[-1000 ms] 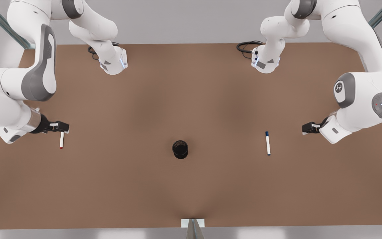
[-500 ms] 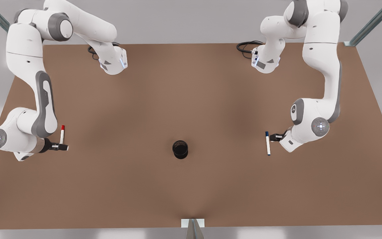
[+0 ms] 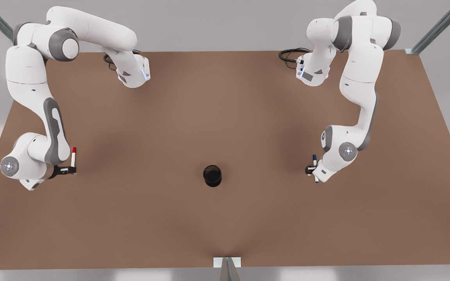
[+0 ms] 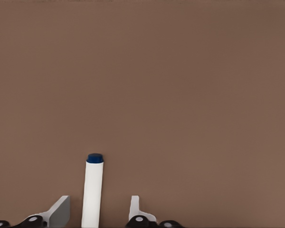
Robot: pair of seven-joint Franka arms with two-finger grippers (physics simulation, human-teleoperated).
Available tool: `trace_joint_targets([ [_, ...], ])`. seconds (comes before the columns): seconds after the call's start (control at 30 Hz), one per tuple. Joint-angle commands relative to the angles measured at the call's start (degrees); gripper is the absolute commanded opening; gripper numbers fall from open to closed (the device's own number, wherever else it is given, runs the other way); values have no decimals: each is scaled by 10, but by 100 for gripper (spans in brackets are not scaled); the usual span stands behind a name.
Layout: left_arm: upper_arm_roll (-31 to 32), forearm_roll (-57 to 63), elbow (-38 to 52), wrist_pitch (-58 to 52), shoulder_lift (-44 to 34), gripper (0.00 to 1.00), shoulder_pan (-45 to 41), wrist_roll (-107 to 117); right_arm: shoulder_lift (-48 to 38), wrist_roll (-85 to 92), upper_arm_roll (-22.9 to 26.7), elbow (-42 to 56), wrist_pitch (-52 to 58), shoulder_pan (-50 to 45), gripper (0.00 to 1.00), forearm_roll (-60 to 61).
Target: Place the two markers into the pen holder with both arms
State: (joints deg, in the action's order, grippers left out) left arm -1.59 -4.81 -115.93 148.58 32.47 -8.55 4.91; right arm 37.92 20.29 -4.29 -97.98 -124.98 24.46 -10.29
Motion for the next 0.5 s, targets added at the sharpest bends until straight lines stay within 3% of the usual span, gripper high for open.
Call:
trace_joint_targets([
  [0.0, 0, 1, 0, 53, 4, 67, 0, 55, 0, 113, -2, -12, -41, 4, 100, -21],
  [0.17, 0, 1, 0, 52, 3, 48, 0, 53, -2, 120, -6, -41, -71, 18, 97, -22],
  [0.33, 0, 1, -3, 52, 4, 41, -1, 53, -1, 122, -7, -47, -69, 18, 75, -21],
  [0.47, 0, 1, -3, 51, 4, 33, -2, 53, -1, 118, -7, -54, -69, 16, 69, -21],
])
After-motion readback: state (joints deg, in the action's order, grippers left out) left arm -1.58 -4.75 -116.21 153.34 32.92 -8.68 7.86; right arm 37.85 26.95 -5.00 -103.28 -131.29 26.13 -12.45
